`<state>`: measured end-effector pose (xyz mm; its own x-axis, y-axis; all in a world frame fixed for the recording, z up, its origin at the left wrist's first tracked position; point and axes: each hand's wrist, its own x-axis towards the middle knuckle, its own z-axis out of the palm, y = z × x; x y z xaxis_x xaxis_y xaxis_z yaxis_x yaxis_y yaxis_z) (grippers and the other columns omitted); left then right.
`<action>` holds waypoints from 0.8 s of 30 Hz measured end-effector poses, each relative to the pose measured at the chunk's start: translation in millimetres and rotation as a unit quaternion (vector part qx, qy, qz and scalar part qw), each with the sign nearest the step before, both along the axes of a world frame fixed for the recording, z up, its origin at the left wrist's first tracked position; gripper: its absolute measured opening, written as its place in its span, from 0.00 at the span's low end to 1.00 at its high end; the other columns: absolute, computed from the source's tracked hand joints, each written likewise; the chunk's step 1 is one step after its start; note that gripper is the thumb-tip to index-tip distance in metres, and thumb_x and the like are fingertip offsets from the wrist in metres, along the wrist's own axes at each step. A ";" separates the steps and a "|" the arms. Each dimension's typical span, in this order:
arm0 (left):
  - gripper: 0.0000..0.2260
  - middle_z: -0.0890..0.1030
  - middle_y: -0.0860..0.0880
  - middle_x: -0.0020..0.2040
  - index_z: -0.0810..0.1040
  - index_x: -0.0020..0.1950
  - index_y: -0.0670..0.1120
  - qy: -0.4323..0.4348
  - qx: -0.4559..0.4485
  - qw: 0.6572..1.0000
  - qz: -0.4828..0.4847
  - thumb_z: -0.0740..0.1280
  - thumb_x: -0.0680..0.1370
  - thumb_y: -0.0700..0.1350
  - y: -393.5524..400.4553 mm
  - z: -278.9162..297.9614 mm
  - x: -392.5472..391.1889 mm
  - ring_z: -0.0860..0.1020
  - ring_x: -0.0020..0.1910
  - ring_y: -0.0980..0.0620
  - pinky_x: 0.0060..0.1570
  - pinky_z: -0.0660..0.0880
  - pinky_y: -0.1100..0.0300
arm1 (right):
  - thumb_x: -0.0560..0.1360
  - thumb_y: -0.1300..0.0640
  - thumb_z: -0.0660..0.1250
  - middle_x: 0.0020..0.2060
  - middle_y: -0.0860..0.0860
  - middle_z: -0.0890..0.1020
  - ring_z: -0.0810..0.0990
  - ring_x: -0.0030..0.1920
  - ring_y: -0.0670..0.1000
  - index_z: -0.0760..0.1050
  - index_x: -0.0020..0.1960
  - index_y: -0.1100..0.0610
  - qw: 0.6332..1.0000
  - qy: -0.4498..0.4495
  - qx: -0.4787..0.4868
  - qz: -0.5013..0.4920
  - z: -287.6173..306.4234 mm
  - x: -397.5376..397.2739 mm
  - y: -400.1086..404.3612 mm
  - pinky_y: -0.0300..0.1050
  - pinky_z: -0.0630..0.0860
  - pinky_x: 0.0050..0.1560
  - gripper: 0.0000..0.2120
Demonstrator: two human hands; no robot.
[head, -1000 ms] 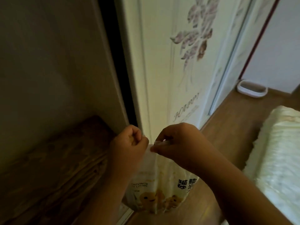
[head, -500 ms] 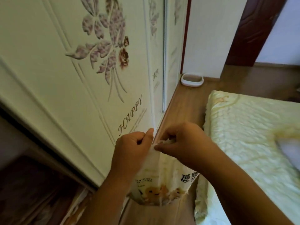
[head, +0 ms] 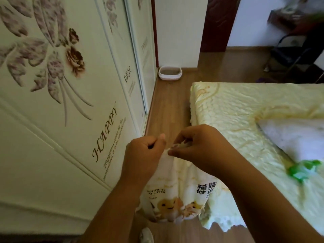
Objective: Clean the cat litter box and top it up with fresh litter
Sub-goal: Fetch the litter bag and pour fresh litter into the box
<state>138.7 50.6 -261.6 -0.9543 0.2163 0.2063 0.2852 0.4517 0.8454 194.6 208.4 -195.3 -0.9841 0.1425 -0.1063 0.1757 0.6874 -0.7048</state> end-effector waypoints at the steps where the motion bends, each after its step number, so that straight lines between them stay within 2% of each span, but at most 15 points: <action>1: 0.26 0.65 0.54 0.21 0.64 0.25 0.50 -0.001 0.000 1.000 -0.013 0.67 0.81 0.51 0.7 -1.1 -9.0 0.62 0.21 0.57 0.23 0.61 0.66 | 0.70 0.47 0.78 0.33 0.45 0.80 0.79 0.34 0.43 0.83 0.43 0.51 1.000 0.001 0.001 -0.011 -1.3 -5.0 -0.4 0.35 0.74 0.33 0.09; 5: 0.26 0.64 0.54 0.21 0.64 0.24 0.50 -0.001 -0.003 0.998 -0.057 0.67 0.80 0.51 1.3 -3.4 -46.3 0.62 0.22 0.57 0.24 0.61 0.64 | 0.69 0.46 0.78 0.31 0.45 0.79 0.76 0.30 0.40 0.83 0.42 0.50 0.999 0.000 0.012 -0.053 -4.8 -27.2 -5.0 0.30 0.68 0.29 0.09; 10: 0.25 0.65 0.53 0.22 0.66 0.25 0.48 0.015 -0.013 0.996 -0.084 0.67 0.80 0.53 -5.0 -7.3 -90.3 0.63 0.22 0.57 0.24 0.61 0.64 | 0.69 0.46 0.79 0.30 0.44 0.77 0.75 0.28 0.35 0.83 0.42 0.49 0.995 0.003 0.013 -0.098 -10.6 -56.0 -17.7 0.29 0.68 0.27 0.09; 13: 0.25 0.66 0.53 0.22 0.67 0.26 0.48 0.022 -0.011 0.994 -0.103 0.67 0.81 0.52 -9.9 -6.9 -110.3 0.64 0.22 0.56 0.24 0.62 0.63 | 0.68 0.46 0.79 0.29 0.44 0.77 0.74 0.26 0.36 0.83 0.42 0.50 0.993 0.009 0.012 -0.116 -12.7 -70.7 -25.4 0.29 0.68 0.27 0.10; 18: 0.25 0.67 0.55 0.22 0.65 0.25 0.52 0.040 -0.002 0.991 -0.127 0.67 0.81 0.49 -11.7 -3.7 -140.7 0.64 0.22 0.57 0.24 0.62 0.66 | 0.69 0.48 0.79 0.28 0.44 0.75 0.73 0.25 0.37 0.84 0.43 0.50 0.990 0.025 -0.005 -0.137 -17.5 -95.4 -31.4 0.30 0.67 0.26 0.08; 24: 0.24 0.65 0.53 0.22 0.68 0.26 0.46 0.038 -0.015 0.991 -0.124 0.67 0.81 0.51 4.3 -6.3 -182.0 0.63 0.23 0.57 0.24 0.60 0.61 | 0.69 0.50 0.79 0.22 0.40 0.74 0.73 0.24 0.37 0.83 0.41 0.49 0.989 0.034 -0.043 -0.139 -20.6 -135.7 -12.6 0.30 0.67 0.26 0.06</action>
<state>-43.2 54.9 -267.8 -0.8525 0.4503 0.2653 0.4534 0.3848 0.8040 58.9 195.8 -215.9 -0.9137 0.4013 -0.0647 0.2993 0.5565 -0.7750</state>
